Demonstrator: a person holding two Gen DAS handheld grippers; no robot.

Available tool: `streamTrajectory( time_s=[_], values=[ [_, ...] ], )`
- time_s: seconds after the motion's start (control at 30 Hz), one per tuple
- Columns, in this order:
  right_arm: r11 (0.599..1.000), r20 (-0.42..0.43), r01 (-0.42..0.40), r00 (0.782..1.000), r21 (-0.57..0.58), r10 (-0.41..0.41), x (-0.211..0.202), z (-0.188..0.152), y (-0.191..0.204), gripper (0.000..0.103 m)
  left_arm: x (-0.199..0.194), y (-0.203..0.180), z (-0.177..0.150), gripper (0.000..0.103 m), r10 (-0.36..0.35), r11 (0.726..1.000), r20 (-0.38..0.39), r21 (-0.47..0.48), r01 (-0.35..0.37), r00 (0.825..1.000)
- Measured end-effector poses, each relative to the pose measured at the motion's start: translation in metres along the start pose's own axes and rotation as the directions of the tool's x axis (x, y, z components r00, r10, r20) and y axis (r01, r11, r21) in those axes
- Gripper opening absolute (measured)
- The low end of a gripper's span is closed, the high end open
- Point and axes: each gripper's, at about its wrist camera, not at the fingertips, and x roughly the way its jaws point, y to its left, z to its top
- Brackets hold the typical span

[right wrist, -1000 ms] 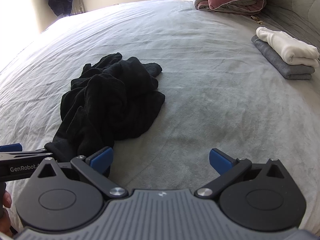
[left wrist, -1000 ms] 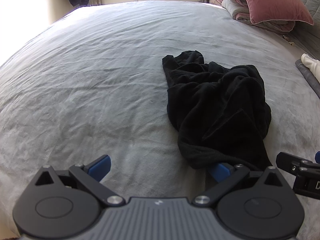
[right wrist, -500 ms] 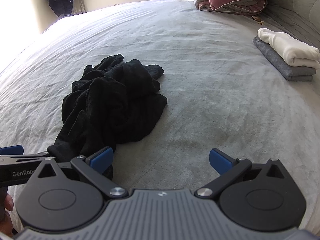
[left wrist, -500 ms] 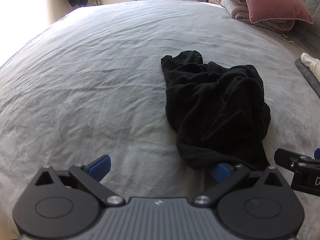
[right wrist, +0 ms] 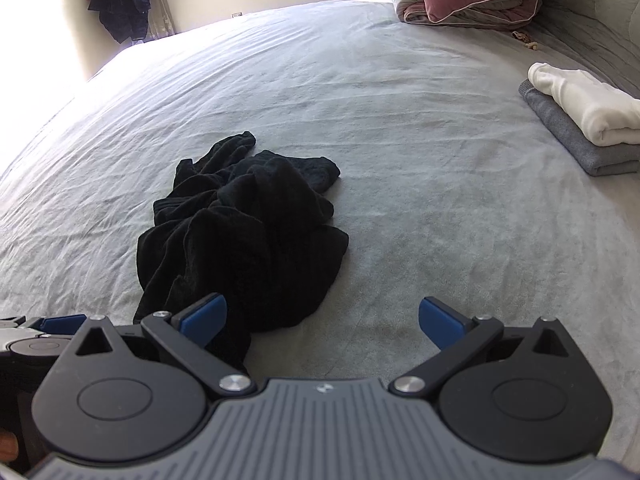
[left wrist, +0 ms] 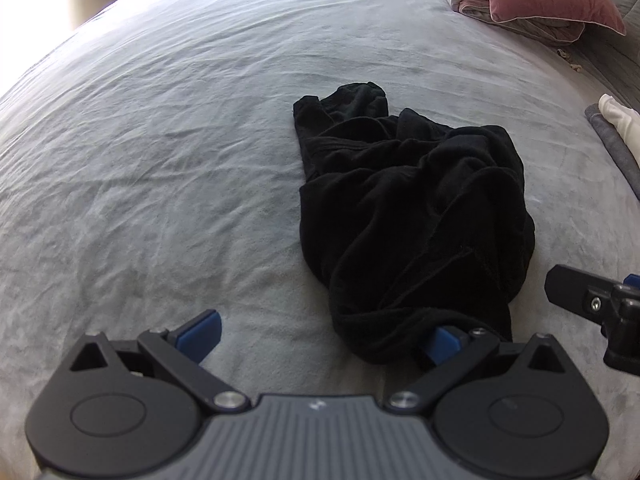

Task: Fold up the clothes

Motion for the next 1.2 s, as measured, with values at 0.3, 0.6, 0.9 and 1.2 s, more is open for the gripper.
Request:
streamTrajectory(
  time_s=[0.3, 0.6, 0.9, 1.2],
  values=[
    [0.999, -0.110, -0.028, 0.993, 0.045, 0.033, 0.045, -0.001, -0.013, 0.103, 0.027, -0.002, -0.006, 0.103, -0.022, 1.000, 0.020, 0.003, 0.022, 1.000],
    [0.999, -0.176, -0.047, 0.983, 0.015, 0.049, 0.059, -0.008, -0.014, 0.103, 0.024, -0.003, -0.024, 0.103, -0.026, 0.997, 0.131, 0.075, 0.016, 0.991],
    [0.998, -0.157, -0.055, 0.986, -0.034, 0.049, 0.051, -0.013, -0.013, 0.103, 0.013, 0.006, -0.021, 0.103, -0.067, 0.997, 0.138, 0.058, 0.060, 0.988],
    [0.979, -0.040, -0.196, 0.979, 0.061, 0.198, 0.025, 0.007, -0.014, 0.103, 0.000, 0.015, -0.002, 0.103, -0.047, 0.999, 0.200, -0.001, 0.048, 0.979]
  ],
)
